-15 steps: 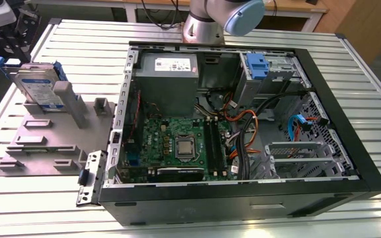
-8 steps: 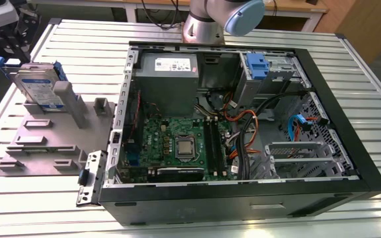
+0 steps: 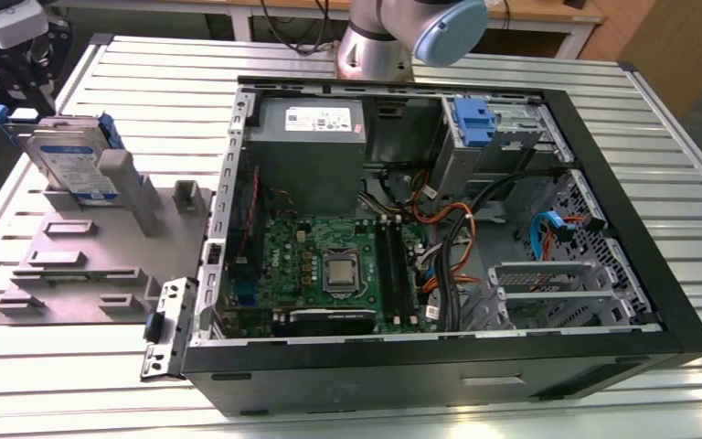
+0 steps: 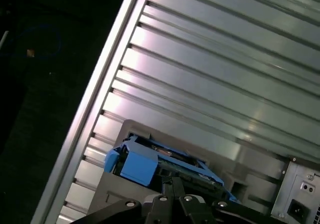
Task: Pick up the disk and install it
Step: 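Pick up the disk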
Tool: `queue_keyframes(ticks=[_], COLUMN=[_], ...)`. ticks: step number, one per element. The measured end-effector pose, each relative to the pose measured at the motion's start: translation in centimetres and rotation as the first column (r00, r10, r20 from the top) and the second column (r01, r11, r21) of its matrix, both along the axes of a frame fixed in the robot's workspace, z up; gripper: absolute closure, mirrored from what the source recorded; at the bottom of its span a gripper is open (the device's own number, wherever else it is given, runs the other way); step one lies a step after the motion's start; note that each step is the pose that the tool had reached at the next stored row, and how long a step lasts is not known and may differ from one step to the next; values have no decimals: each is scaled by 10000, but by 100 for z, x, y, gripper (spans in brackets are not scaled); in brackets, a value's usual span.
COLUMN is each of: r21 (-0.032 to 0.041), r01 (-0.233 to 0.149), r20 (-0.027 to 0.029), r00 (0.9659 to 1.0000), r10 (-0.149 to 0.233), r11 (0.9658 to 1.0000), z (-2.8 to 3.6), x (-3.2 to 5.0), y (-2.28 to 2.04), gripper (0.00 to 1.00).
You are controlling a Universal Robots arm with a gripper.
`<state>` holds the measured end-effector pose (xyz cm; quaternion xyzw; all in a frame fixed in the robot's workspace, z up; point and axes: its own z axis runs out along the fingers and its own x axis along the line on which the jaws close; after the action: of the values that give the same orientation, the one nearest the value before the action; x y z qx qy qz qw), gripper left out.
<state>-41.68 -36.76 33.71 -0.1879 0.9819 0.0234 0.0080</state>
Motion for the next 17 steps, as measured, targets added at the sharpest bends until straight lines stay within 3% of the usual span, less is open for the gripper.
queue_keyframes(ticks=[5,9,12,17], r21=[0,0,0,0], r01=[-904,-1628,-2157,-3036], r20=[0,0,0,0], r00=[9959,9867,9765,9528], r10=[904,1628,2157,3036], r11=[9959,9867,9765,9528], z=[-3,-5,-7,-9], x=[0,0,0,0], y=[0,0,0,0], gripper=[89,89,89,89])
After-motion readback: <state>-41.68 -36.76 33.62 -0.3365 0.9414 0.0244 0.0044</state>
